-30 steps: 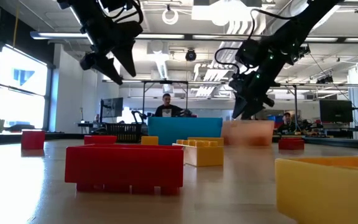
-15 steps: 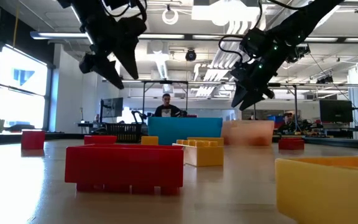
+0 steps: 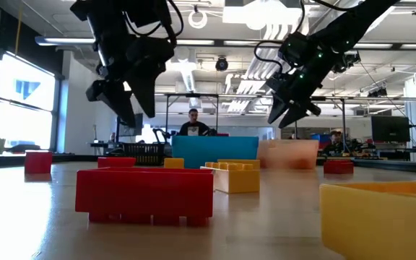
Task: Sort & place blocks by color
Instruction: Put the red game piece into the blue bin
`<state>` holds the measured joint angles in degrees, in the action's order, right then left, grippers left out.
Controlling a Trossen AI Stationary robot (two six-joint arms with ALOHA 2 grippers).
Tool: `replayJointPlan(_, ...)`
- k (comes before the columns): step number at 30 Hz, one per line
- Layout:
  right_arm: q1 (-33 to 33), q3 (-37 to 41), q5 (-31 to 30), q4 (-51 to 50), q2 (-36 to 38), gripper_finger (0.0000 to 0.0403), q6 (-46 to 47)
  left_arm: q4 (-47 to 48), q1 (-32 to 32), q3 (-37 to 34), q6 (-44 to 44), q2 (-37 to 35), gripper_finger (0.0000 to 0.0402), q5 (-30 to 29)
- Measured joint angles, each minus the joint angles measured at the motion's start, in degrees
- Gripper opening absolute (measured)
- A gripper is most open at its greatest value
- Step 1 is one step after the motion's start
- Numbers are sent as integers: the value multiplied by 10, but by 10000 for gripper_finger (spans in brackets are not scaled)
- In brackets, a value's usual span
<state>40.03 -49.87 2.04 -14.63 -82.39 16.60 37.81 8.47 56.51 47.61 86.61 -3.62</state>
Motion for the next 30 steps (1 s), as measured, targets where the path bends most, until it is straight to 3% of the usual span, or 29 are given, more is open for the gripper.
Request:
replayJointPlan(16,-5,0,43,-5,0,202,59,28,-19,0,63,70,248,-30)
replayJointPlan(30,-15,0,45,-10,0,202,49,31,-24,0,69,144,248,-15)
